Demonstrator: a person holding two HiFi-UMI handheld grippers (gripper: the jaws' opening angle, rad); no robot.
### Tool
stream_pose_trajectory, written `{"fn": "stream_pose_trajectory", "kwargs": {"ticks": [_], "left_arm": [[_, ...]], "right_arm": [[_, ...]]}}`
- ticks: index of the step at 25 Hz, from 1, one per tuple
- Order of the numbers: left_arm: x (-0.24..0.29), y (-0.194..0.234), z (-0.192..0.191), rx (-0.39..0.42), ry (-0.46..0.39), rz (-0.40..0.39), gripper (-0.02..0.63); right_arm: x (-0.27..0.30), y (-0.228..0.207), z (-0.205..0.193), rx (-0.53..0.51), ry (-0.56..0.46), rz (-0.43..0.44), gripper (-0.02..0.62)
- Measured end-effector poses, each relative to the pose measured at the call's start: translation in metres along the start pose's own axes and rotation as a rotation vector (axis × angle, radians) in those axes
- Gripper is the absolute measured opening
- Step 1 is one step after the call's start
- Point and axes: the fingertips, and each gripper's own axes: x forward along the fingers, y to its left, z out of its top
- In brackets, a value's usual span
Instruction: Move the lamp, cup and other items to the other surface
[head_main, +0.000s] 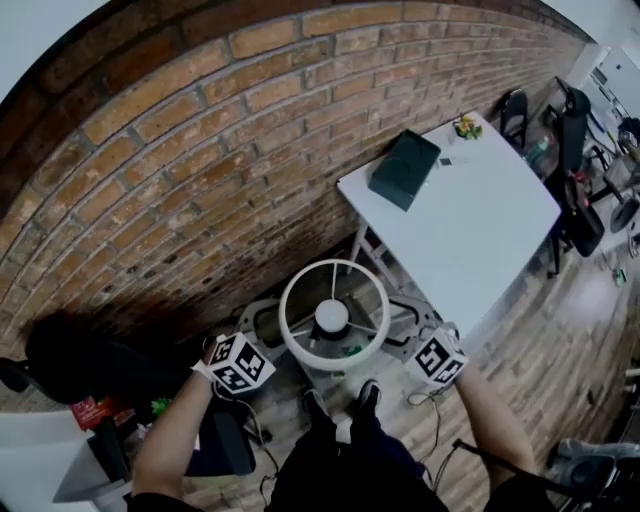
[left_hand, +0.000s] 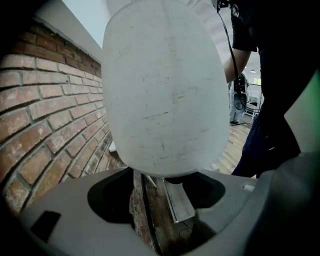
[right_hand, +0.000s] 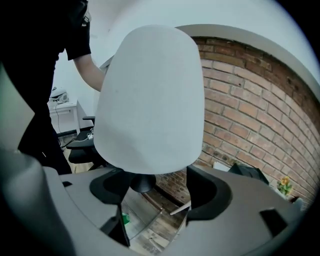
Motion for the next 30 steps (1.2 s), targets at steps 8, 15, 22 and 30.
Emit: {"fn": "stream_pose_trajectory", "kwargs": {"ticks": [8, 15, 22, 30], "left_arm": [[-0.015, 0.011, 0.080, 0.087, -0.076, -0.021, 0.296], [-0.011, 0.018, 0.139, 0.151, -0.145, -0.072, 0.296], [0.022, 0.024, 0.189, 0.183, -0.180, -0.112, 0.296], [0.087, 0.033, 0.235, 0.179, -0.149, -0.106, 0.295]], "right_arm": [[-0.072, -0.023, 0.026, 0.028, 0.010, -0.111, 0.351], [-0.122, -0.043, 0.030, 0.068, 0.029, -0.209, 0.350], [-0.163, -0.077, 0.014, 0.102, 0.045, -0.263, 0.350], [-0.194, -0.135, -0.032, 0.110, 0.028, -0.263, 0.348]]}}
